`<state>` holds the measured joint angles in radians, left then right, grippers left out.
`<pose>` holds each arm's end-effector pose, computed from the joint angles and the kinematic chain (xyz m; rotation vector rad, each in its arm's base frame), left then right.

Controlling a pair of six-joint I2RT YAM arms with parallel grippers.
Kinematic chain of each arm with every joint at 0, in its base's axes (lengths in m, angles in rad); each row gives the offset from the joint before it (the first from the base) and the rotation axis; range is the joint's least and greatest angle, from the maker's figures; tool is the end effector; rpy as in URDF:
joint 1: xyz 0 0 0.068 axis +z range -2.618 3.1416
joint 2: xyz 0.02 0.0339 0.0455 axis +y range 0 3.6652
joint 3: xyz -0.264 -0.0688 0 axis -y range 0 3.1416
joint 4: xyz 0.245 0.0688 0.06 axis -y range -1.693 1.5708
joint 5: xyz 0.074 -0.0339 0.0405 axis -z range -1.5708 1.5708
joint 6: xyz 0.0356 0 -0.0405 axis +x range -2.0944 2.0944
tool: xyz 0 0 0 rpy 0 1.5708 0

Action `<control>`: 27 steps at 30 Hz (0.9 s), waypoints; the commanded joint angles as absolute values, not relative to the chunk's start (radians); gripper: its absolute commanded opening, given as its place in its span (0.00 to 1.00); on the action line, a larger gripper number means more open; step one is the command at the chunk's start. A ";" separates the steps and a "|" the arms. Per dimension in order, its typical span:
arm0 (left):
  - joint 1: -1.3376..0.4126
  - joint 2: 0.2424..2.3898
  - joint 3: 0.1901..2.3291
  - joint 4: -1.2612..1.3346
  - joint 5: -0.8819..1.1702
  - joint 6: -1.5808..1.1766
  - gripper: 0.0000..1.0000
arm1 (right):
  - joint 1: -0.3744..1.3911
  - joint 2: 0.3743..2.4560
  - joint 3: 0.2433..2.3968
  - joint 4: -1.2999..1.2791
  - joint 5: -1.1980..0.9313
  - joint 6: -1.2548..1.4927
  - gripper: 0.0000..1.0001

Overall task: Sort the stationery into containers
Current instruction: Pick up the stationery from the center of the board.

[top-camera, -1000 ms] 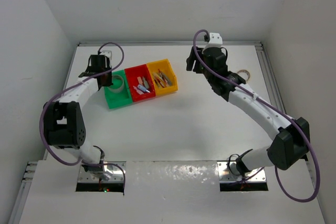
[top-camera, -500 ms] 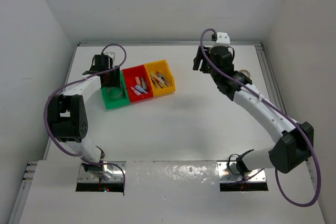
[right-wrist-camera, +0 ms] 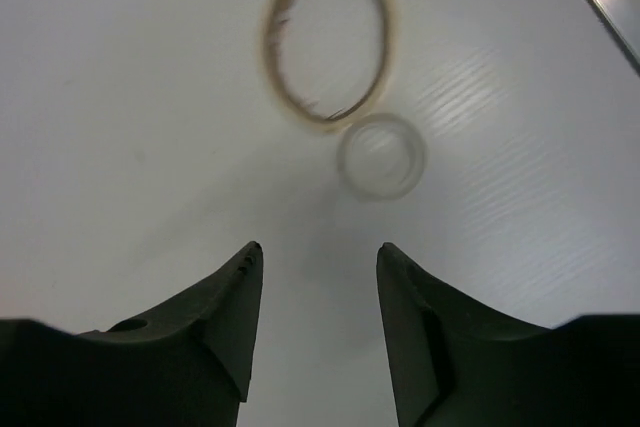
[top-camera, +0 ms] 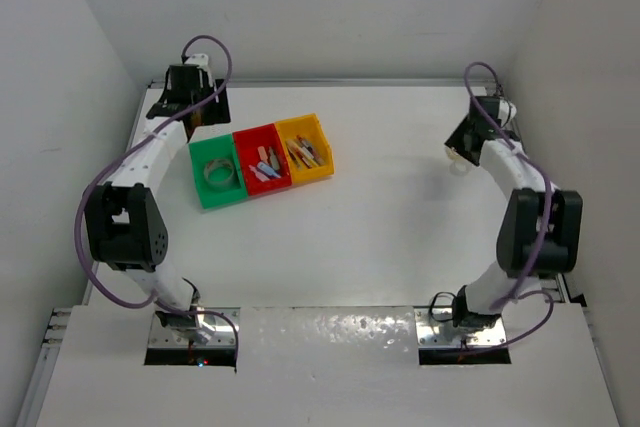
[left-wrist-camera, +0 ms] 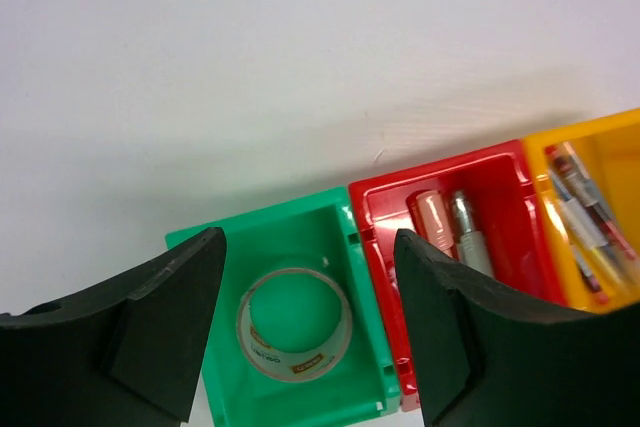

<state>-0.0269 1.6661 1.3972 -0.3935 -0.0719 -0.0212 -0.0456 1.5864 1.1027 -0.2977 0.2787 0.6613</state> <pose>0.3835 -0.0078 0.3017 -0.0328 2.2315 0.0540 0.3449 -0.0255 0.2404 0.9265 2.1212 -0.0172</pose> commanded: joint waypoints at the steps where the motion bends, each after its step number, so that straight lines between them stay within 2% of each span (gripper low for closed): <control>1: -0.029 1.621 1.483 -0.432 -0.043 -0.055 0.66 | -0.172 1.749 1.198 -0.319 0.216 0.756 0.48; 5: 0.000 1.588 1.525 -0.488 -0.041 -0.038 0.66 | -0.184 1.876 1.344 -0.324 0.364 0.717 0.47; 10: 0.049 1.517 1.464 -0.537 -0.067 -0.005 0.66 | -0.164 1.959 1.454 -0.368 0.547 0.684 0.49; 15: 0.080 1.465 1.411 -0.552 -0.094 0.026 0.66 | -0.155 1.983 1.407 -0.263 0.496 0.678 0.50; 27: 0.135 1.430 1.390 -0.592 -0.103 0.020 0.67 | -0.198 2.158 1.529 -0.310 0.428 0.744 0.49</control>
<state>0.1192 1.4769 1.4006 -0.5892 -0.0940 0.0177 -0.1806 2.1479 1.4666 -0.3046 0.4450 0.7246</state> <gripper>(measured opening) 0.664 0.499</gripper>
